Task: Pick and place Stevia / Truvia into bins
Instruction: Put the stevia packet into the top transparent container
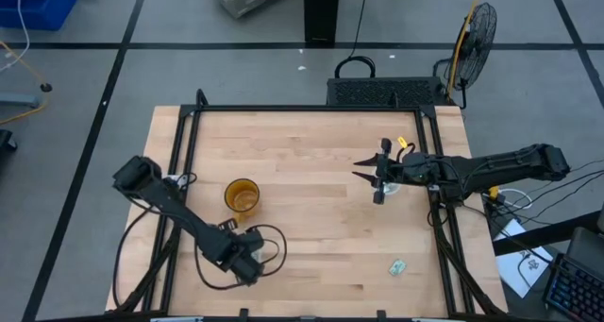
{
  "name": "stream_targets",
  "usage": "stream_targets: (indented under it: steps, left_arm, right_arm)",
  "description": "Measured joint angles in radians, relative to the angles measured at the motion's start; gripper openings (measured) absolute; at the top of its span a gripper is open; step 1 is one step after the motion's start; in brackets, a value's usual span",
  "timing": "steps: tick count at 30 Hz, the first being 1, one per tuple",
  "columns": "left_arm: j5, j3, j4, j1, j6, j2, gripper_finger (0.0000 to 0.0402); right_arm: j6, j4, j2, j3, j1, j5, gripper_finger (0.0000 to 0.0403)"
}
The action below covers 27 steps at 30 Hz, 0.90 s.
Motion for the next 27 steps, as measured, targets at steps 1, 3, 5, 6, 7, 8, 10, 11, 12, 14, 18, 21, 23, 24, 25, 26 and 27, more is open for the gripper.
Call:
stream_targets:
  steps: [1, 3, 5, 6, 7, 8, 10, 11, 12, 14, 18, 21, 23, 24, 25, 26, 27]
  left_arm:
    - [0.005, 0.011, 0.000, 0.008, 0.005, 0.000, 0.0086]
    - [0.014, 0.037, 0.003, 0.023, 0.012, 0.000, 0.0082]
    - [0.013, 0.069, 0.001, 0.038, 0.043, 0.000, 0.0076]
    - [0.006, 0.087, 0.000, 0.044, 0.066, 0.000, 0.0073]
    - [-0.007, 0.106, -0.001, 0.052, 0.091, 0.000, 0.0070]
    - [-0.032, 0.126, -0.004, 0.061, 0.121, -0.001, 0.0067]
    - [-0.105, 0.163, -0.005, 0.078, 0.188, -0.001, 0.0061]
    - [-0.147, 0.181, -0.004, 0.086, 0.220, -0.001, 0.0058]
    - [-0.189, 0.196, -0.004, 0.093, 0.249, -0.001, 0.0056]
    - [-0.263, 0.220, -0.003, 0.108, 0.292, -0.001, 0.0052]
    - [-0.346, 0.230, 0.002, 0.135, 0.347, -0.002, 0.0053]
    - [-0.369, 0.230, 0.002, 0.153, 0.373, -0.002, 0.0052]
    - [-0.369, 0.230, 0.003, 0.163, 0.381, -0.002, 0.0052]
    - [-0.369, 0.230, 0.004, 0.168, 0.385, -0.002, 0.0052]
    - [-0.369, 0.230, 0.005, 0.171, 0.386, -0.002, 0.0051]
    - [-0.370, 0.230, 0.006, 0.175, 0.388, -0.002, 0.0051]
    - [-0.369, 0.230, 0.006, 0.177, 0.391, -0.002, 0.0051]
  right_arm:
    - [0.000, 0.000, 0.000, 0.000, 0.000, 0.000, 0.0105]
    - [0.000, 0.000, 0.000, 0.000, 0.000, 0.000, 0.0105]
    - [0.000, 0.000, 0.000, 0.000, 0.000, 0.000, 0.0105]
    - [0.000, 0.000, 0.000, 0.000, 0.000, 0.000, 0.0105]
    - [0.000, 0.000, 0.000, 0.000, 0.000, 0.000, 0.0105]
    - [0.000, 0.000, 0.000, 0.000, 0.000, 0.000, 0.0105]
    - [0.000, 0.001, 0.000, 0.000, 0.000, 0.000, 0.0105]
    - [0.001, 0.005, 0.000, 0.000, 0.000, 0.000, 0.0105]
    - [0.016, 0.010, 0.000, 0.000, 0.000, -0.002, 0.0105]
    - [0.109, 0.008, 0.000, 0.000, 0.000, -0.052, 0.0105]
    - [0.347, -0.027, 0.000, 0.000, 0.000, -0.324, 0.0105]
    - [0.480, -0.082, 0.000, 0.000, 0.000, -0.512, 0.0105]
    - [0.595, -0.136, 0.000, 0.000, 0.000, -0.609, 0.0105]
    - [0.640, -0.157, 0.000, 0.000, 0.000, -0.656, 0.0105]
    - [0.674, -0.164, 0.000, 0.000, 0.001, -0.705, 0.0105]
    - [0.699, -0.157, 0.000, 0.000, 0.005, -0.752, 0.0105]
    - [0.722, -0.138, -0.001, 0.000, 0.016, -0.792, 0.0105]
